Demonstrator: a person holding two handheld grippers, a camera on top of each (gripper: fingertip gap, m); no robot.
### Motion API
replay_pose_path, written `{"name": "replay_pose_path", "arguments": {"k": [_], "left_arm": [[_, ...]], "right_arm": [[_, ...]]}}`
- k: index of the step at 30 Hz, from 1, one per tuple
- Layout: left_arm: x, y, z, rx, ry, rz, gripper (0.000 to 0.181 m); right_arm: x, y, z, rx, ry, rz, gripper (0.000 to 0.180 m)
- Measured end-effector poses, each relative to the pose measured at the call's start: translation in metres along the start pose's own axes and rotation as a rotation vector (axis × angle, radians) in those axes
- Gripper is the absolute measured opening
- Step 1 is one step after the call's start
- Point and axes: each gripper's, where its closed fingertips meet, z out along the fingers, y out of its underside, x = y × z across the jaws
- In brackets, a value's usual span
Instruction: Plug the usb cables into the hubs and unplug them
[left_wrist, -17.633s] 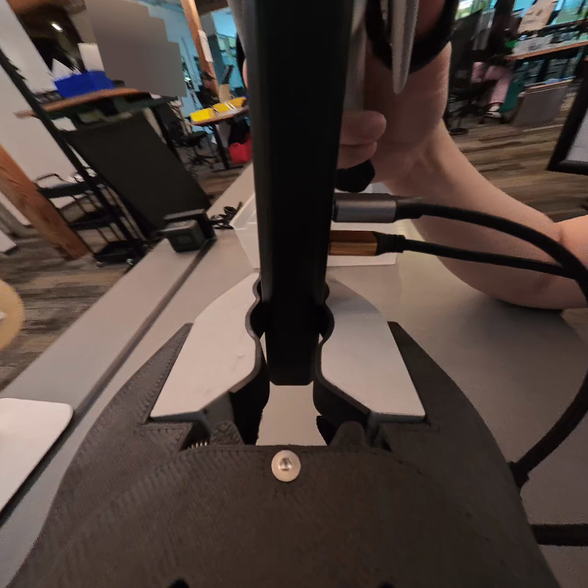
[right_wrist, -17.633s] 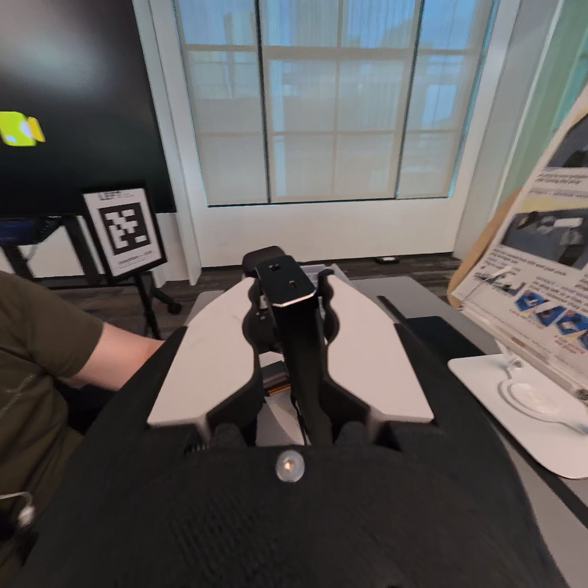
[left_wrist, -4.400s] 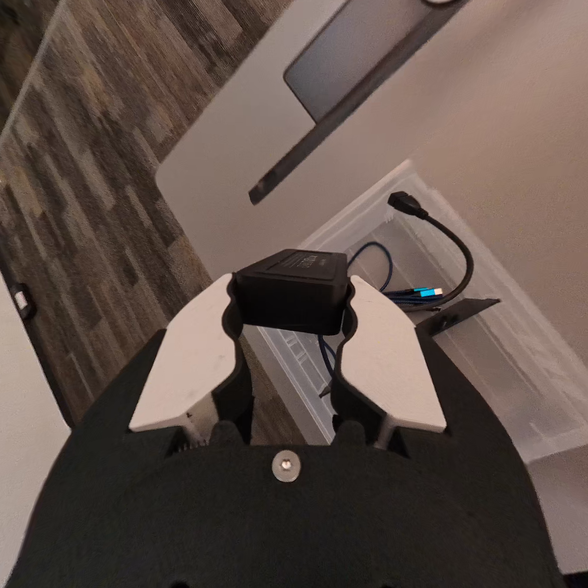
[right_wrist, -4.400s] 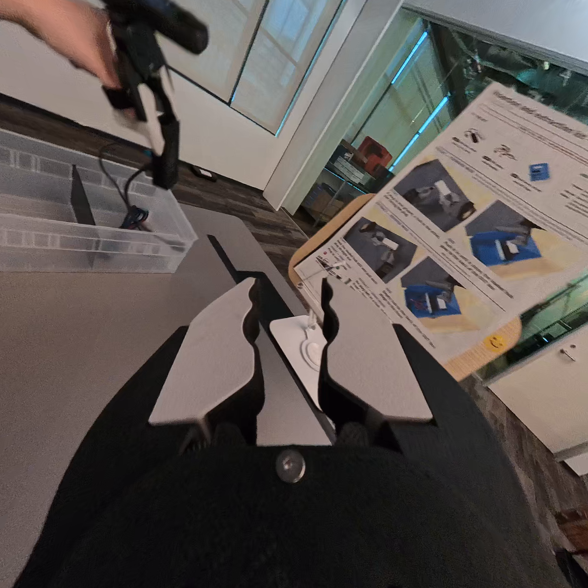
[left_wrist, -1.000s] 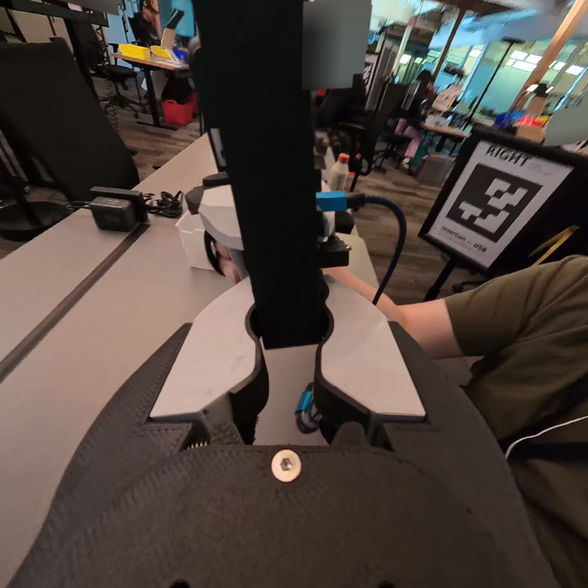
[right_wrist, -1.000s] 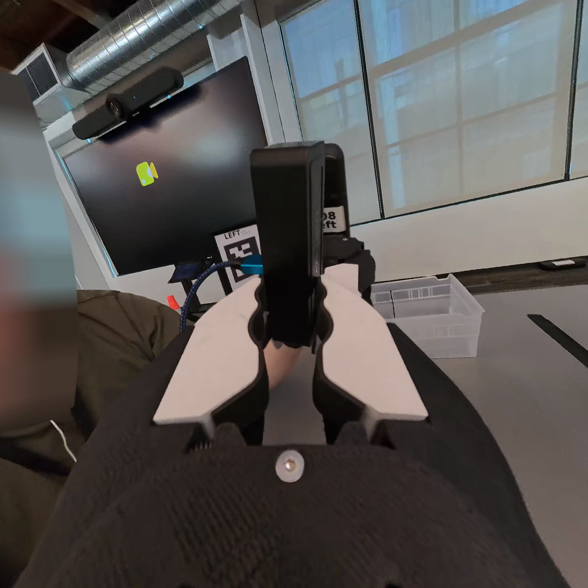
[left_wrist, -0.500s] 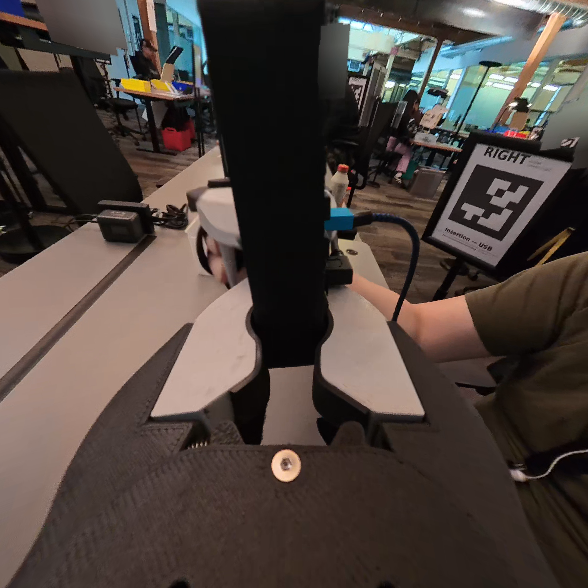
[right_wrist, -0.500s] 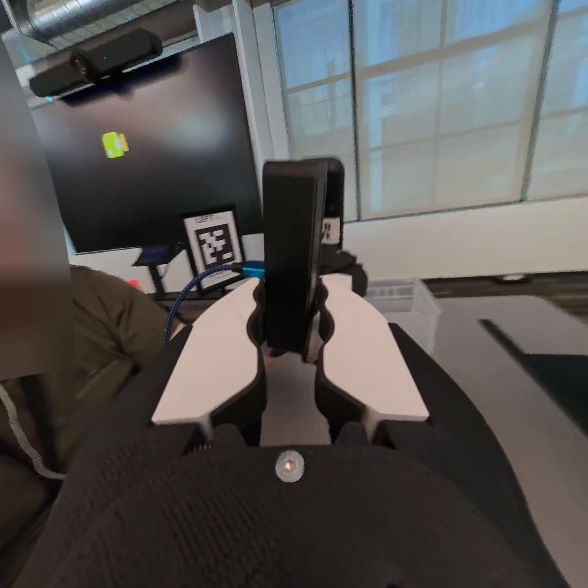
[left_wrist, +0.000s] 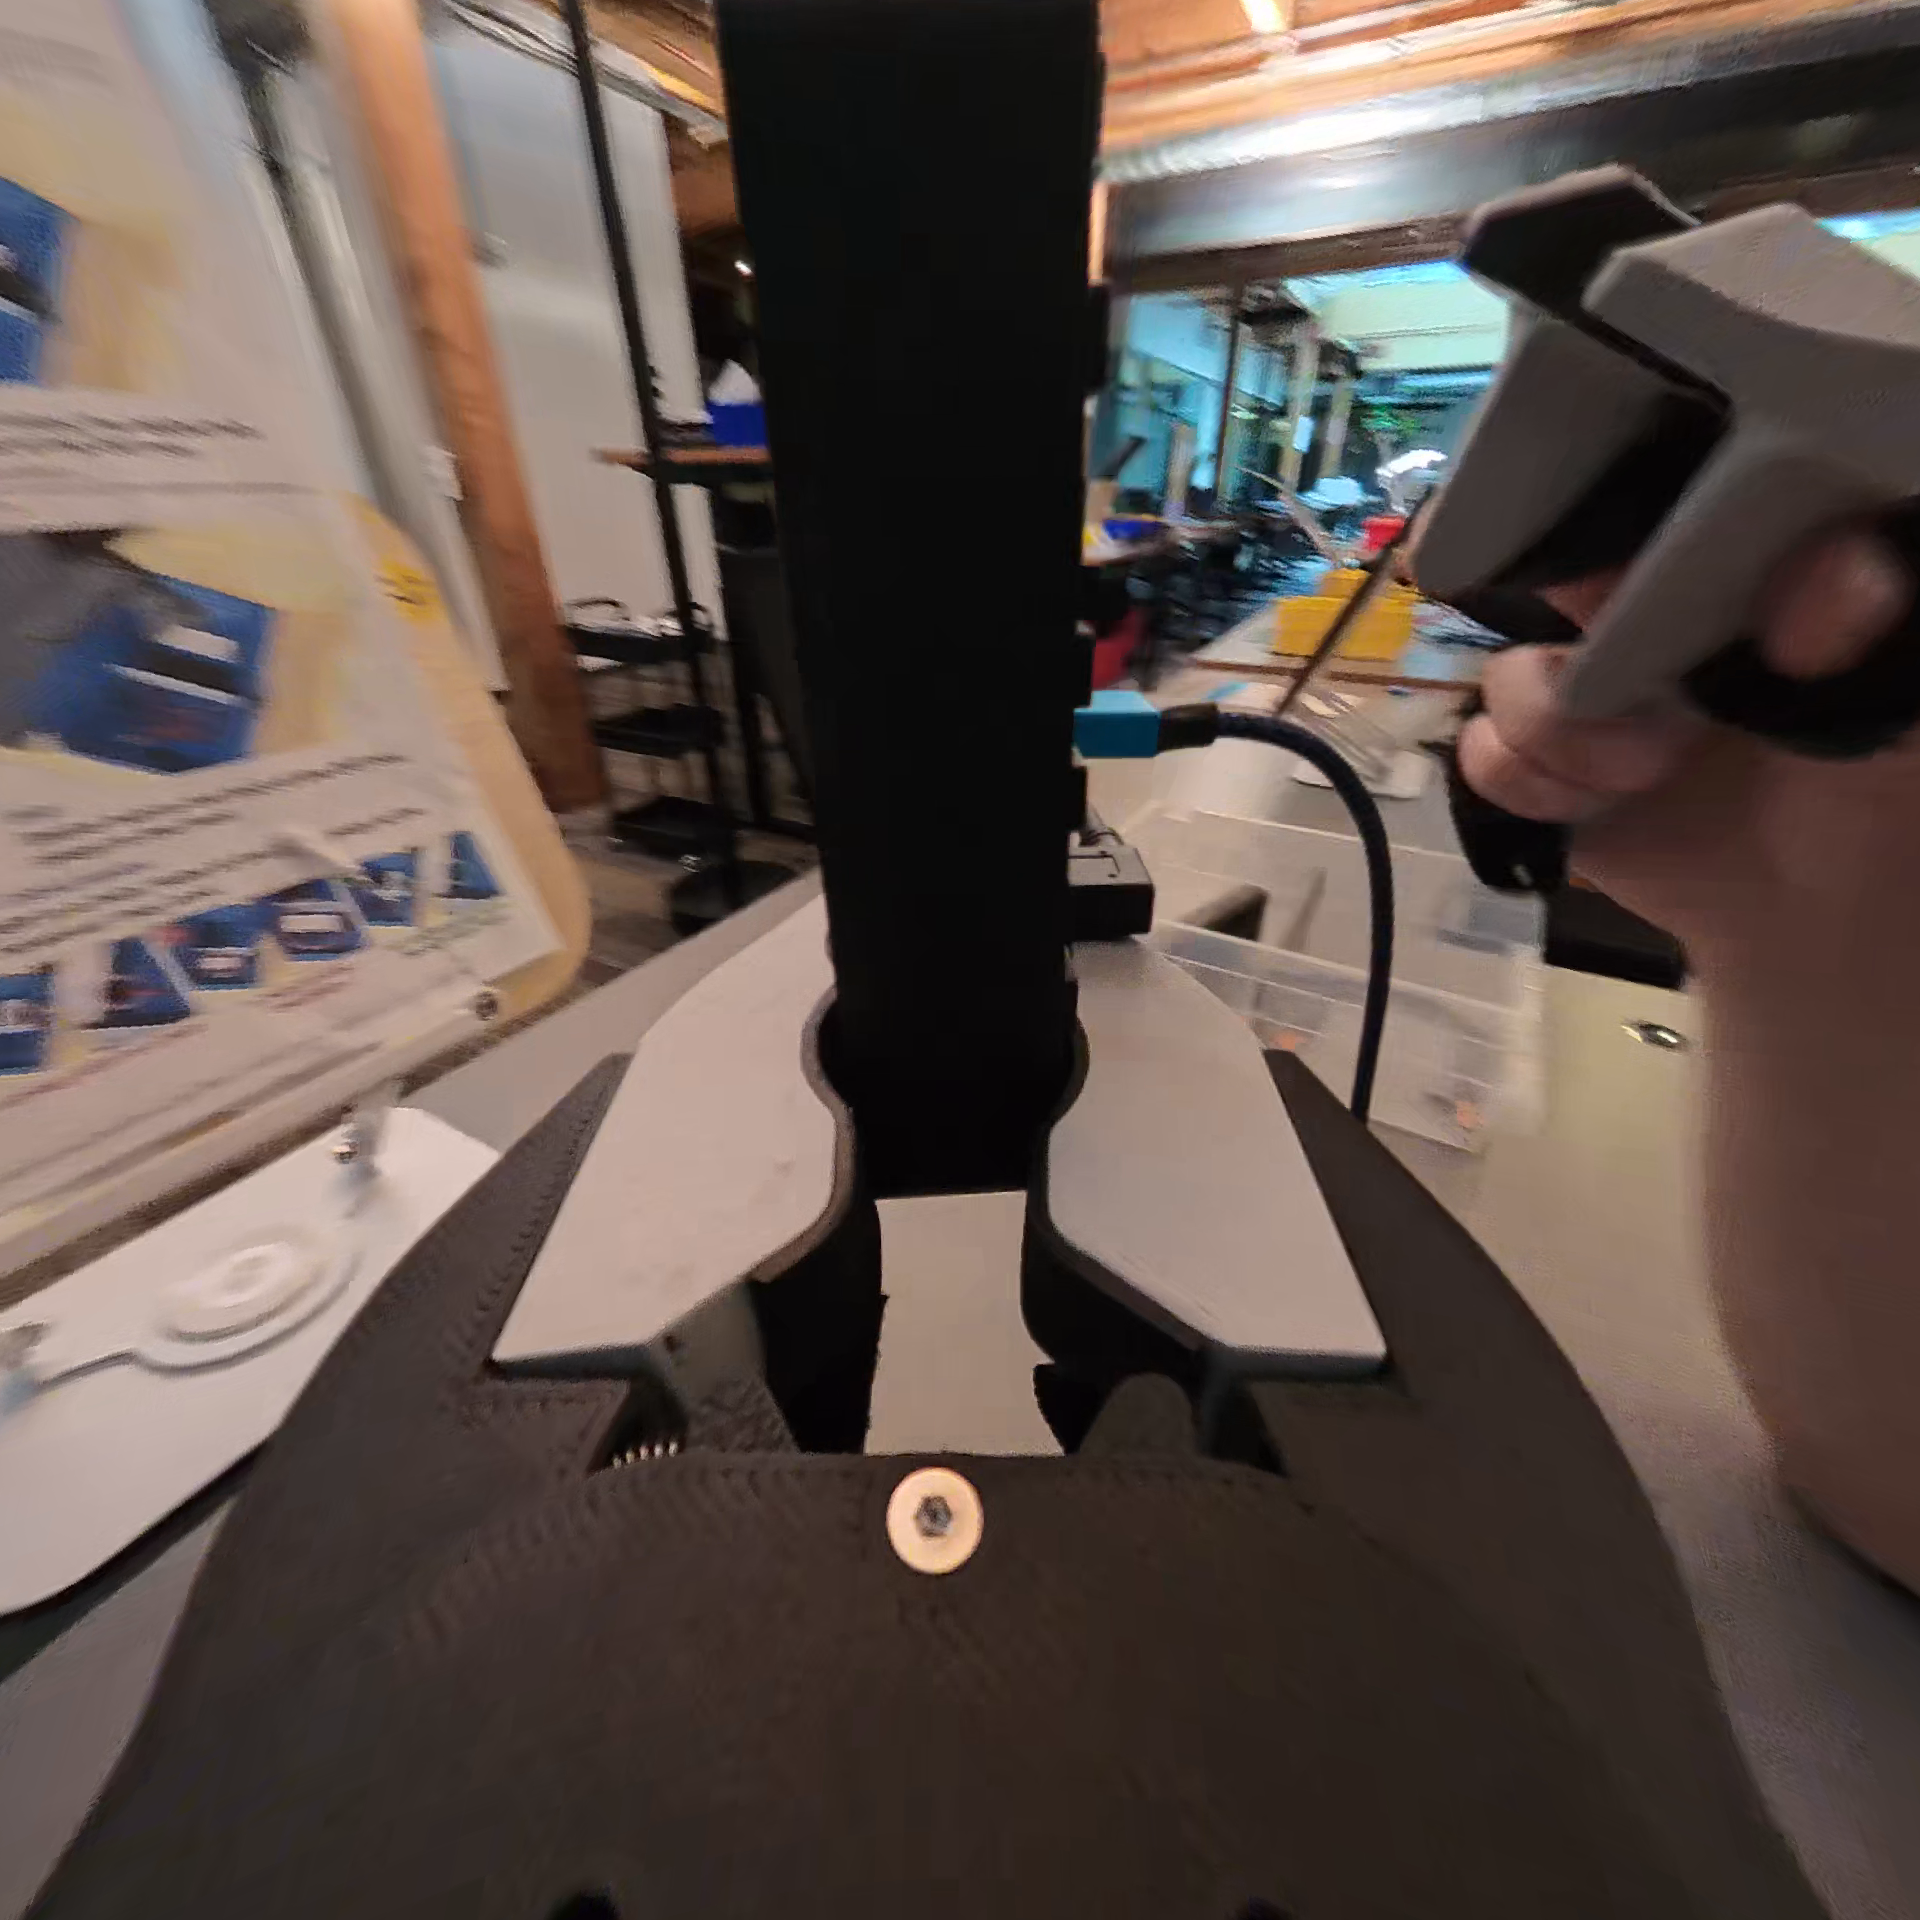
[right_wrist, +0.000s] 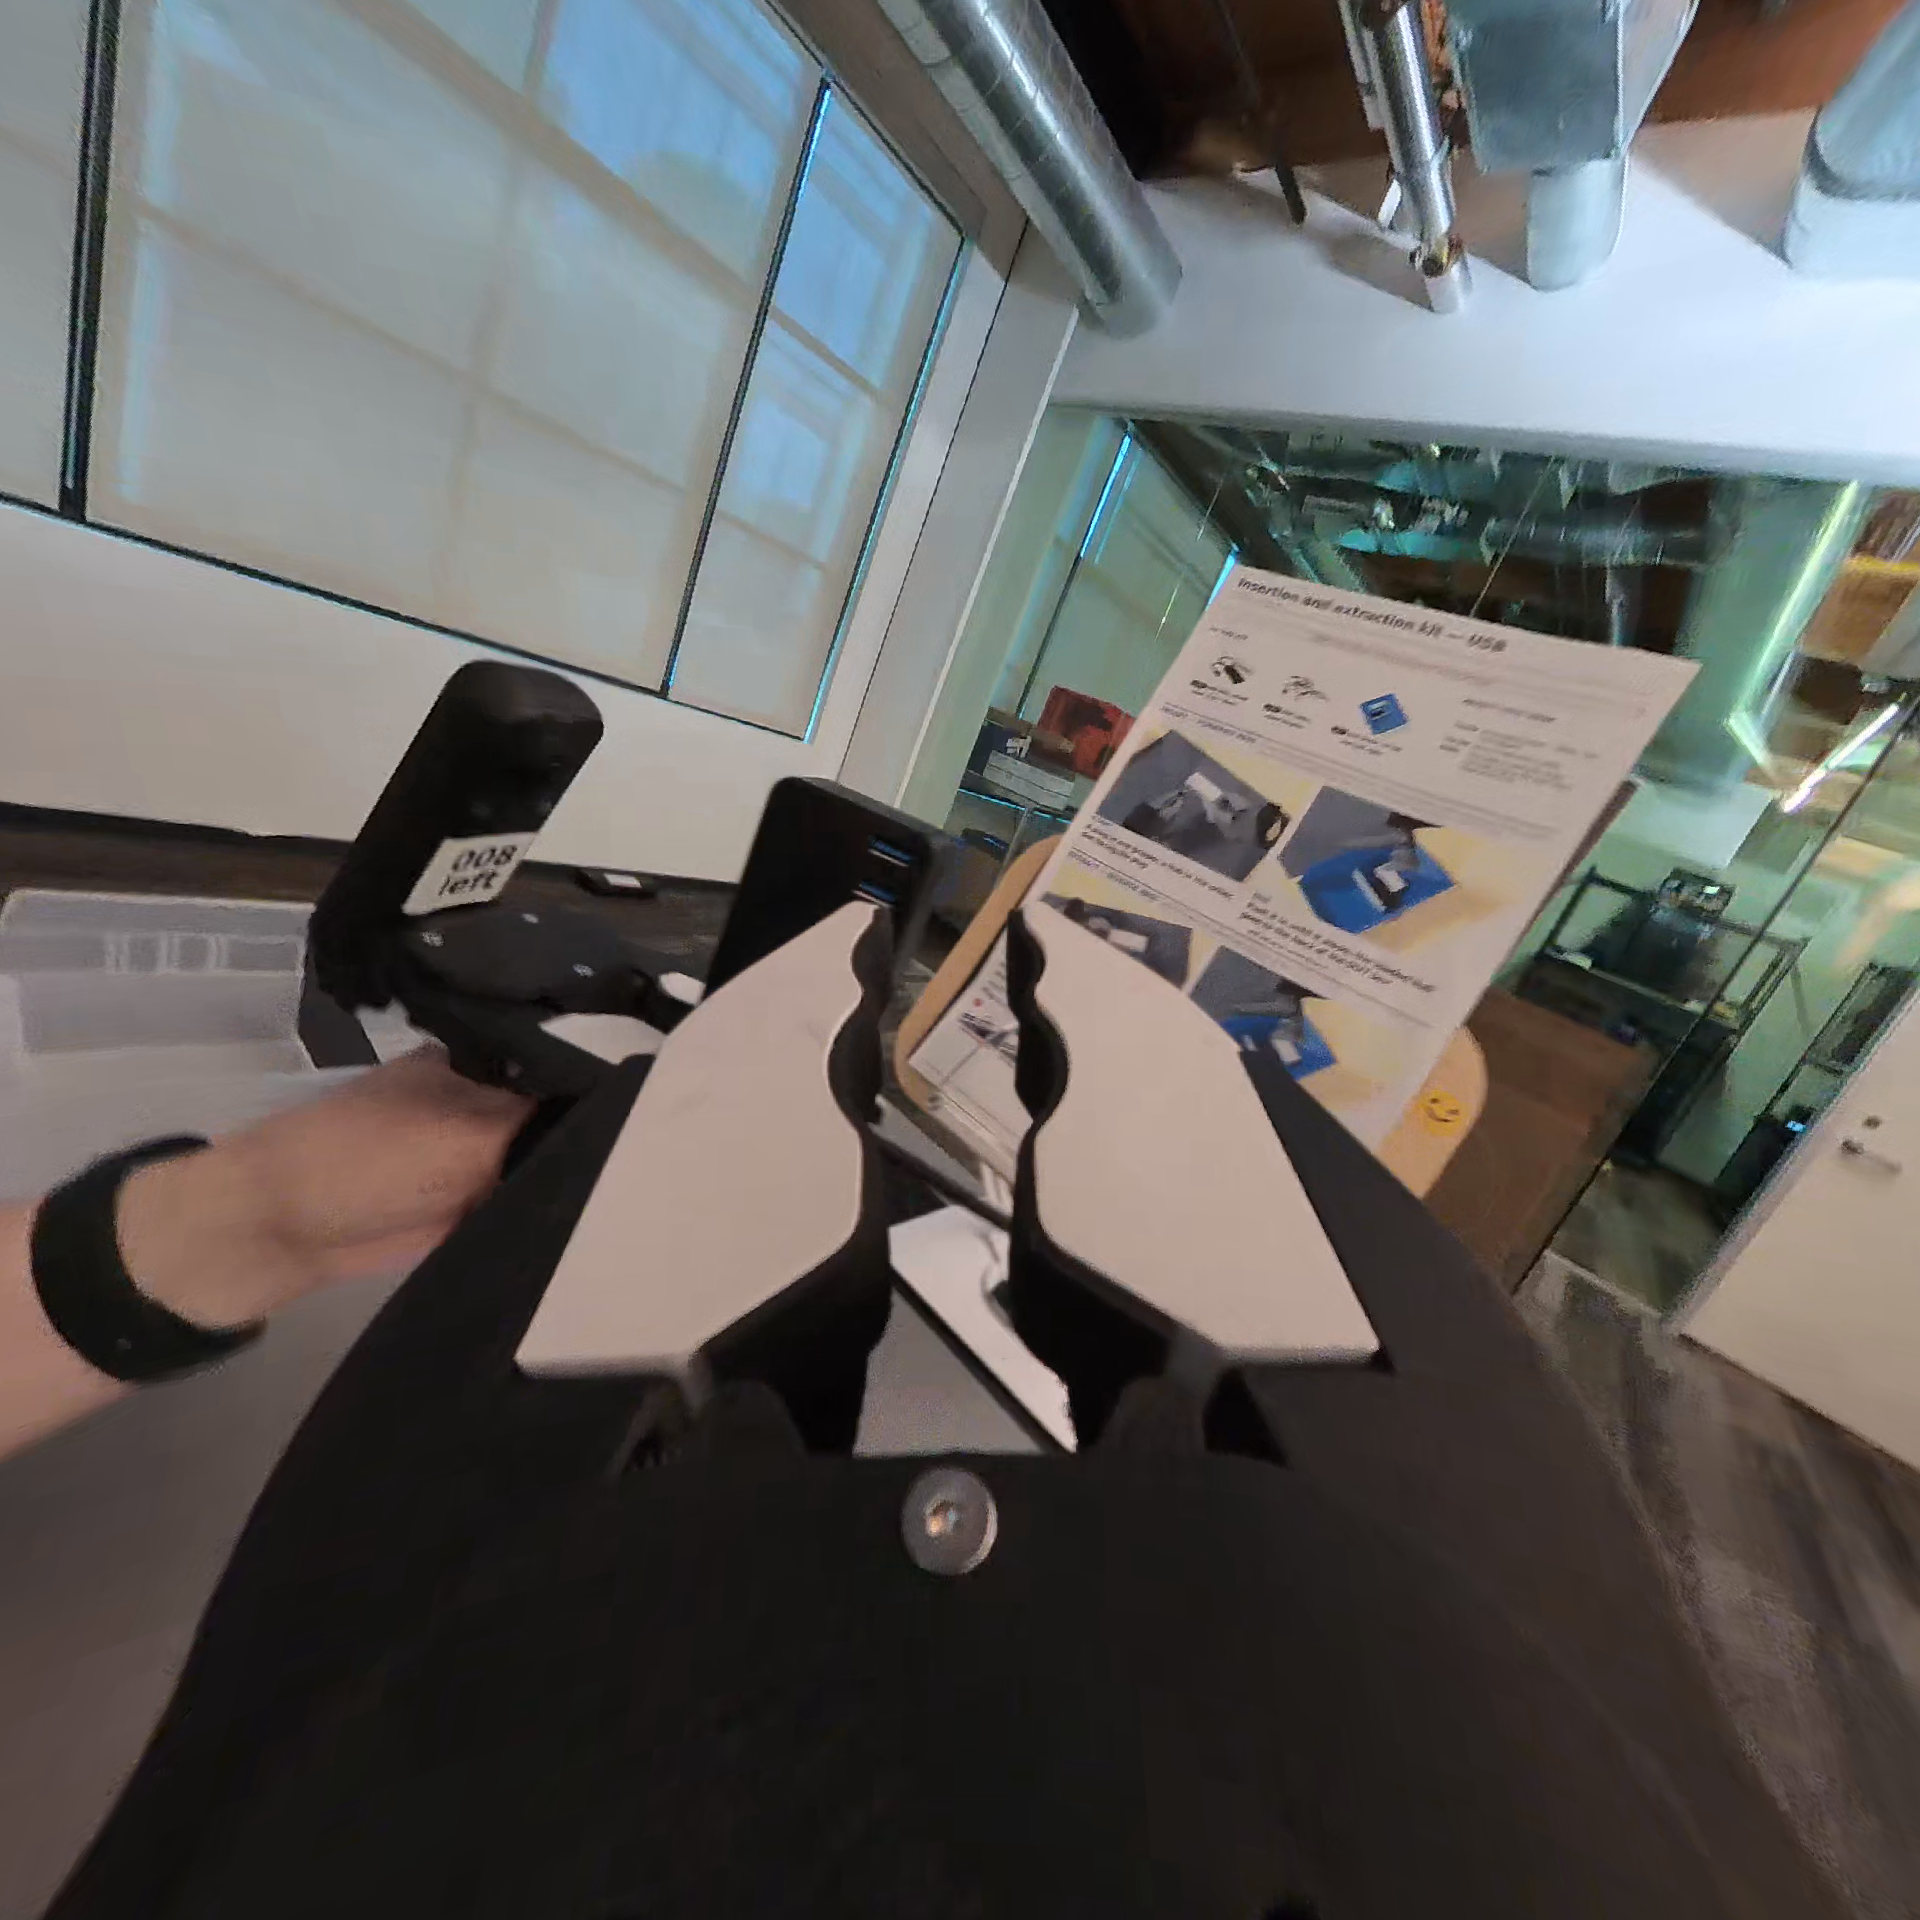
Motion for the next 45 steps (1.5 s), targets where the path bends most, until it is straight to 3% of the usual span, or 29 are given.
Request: {"name": "replay_pose_path", "arguments": {"k": [6,12,17,22,33,45], "left_arm": [[-0.019,-0.008,-0.008,0.074,-0.148,0.062,0.028],[-0.023,-0.007,-0.008,0.102,-0.177,0.085,0.029],[-0.02,-0.005,-0.004,0.09,-0.165,0.087,0.028],[-0.017,-0.005,-0.003,0.092,-0.169,0.11,0.029],[-0.015,-0.01,-0.005,0.113,-0.18,0.112,0.029],[-0.015,-0.013,-0.007,0.123,-0.183,0.1,0.029]], "right_arm": [[-0.029,0.038,0.047,-0.071,0.032,0.123,0.033],[-0.035,0.064,0.064,-0.127,0.036,0.144,0.027],[-0.038,0.06,0.064,-0.085,0.018,0.147,0.016],[-0.036,0.068,0.065,-0.138,0.03,0.143,0.019],[-0.039,0.06,0.065,-0.041,0.053,0.15,0.013],[-0.04,0.058,0.066,-0.055,0.035,0.177,0.013]]}}
